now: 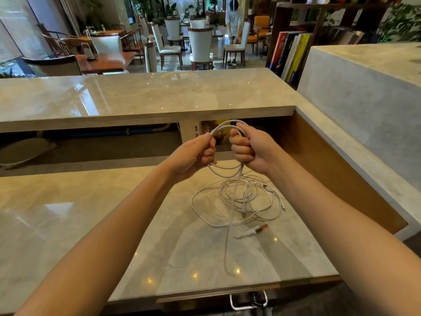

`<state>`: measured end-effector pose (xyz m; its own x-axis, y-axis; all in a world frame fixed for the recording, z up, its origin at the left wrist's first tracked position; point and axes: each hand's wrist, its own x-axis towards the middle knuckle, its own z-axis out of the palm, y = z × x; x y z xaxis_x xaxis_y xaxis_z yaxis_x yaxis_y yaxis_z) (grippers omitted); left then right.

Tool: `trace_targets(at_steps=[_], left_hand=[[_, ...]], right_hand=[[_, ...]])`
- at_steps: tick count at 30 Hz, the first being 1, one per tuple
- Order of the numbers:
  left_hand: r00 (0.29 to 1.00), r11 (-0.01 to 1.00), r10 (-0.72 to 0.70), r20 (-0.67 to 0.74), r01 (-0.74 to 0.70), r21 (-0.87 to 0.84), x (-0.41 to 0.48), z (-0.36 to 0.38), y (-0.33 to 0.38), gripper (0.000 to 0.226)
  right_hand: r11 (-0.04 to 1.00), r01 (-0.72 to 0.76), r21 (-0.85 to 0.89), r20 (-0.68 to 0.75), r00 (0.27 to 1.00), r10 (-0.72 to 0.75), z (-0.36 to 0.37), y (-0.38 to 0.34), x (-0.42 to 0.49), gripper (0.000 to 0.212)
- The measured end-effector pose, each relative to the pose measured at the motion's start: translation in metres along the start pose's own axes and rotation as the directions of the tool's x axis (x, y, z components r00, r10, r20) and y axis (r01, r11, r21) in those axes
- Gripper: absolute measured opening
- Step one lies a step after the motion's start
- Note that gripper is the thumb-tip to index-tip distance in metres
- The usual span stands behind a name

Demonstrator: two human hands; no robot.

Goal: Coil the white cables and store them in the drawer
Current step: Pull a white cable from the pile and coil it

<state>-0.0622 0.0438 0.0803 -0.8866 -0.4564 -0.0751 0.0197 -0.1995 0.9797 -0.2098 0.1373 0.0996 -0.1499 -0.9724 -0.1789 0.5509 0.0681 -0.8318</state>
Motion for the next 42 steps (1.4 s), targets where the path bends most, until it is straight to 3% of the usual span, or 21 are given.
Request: trace_targets(at_steps=[4,9,14,19,24,27,35,39,42], left_hand=[[0.999,0.958,0.031,0.027,-0.022,-0.287,-0.001,0.013,-0.011,0.034],[0.997,0.819,0.08,0.021,-0.054,-0.572,-0.004,0.009,-0.014,0.026],[0.997,0.854,0.009,0.072,0.03,-0.519,-0.007,0.007,-0.021,0.031],[0.984,0.798,0.015,0.18,0.097,-0.595,-0.008,0.006,-0.022,0.029],[0.997,0.816,-0.022,0.075,0.061,-0.574,-0.008,-0.006,-0.016,0.034],[0.998,0.847,-0.044,0.033,0.055,-0.529,-0.008,-0.006,-0.016,0.034],[0.995,0.959,-0.059,0.082,0.079,-0.271,-0.008,-0.006,-0.007,0.035],[0.997,0.909,-0.05,0.06,0.071,-0.41,-0.007,-0.011,-0.006,0.031],[1.0,0.788,-0.016,0.012,0.02,-0.616,-0.011,-0.022,-0.005,0.029]], right_hand=[[0.998,0.058,0.01,-0.145,0.988,-0.056,-0.001,0.004,0.006,0.042],[0.966,0.075,-0.247,-0.07,0.993,-0.095,-0.014,-0.006,0.001,0.039],[0.985,0.09,-0.15,-0.11,0.988,-0.107,-0.015,-0.018,0.001,0.04],[0.946,0.002,-0.324,-0.184,0.981,-0.065,-0.014,-0.01,0.007,0.043],[0.943,-0.069,-0.327,0.047,0.995,0.089,-0.02,-0.002,-0.006,0.045],[0.949,-0.04,-0.314,0.144,0.986,0.089,-0.014,0.002,-0.008,0.029],[0.909,-0.034,-0.416,0.004,0.999,0.04,-0.017,0.007,0.0,0.03],[0.896,-0.017,-0.444,0.035,0.999,0.036,-0.022,0.0,-0.008,0.032],[0.75,0.08,-0.657,-0.044,0.989,-0.144,-0.043,-0.001,-0.012,0.028]])
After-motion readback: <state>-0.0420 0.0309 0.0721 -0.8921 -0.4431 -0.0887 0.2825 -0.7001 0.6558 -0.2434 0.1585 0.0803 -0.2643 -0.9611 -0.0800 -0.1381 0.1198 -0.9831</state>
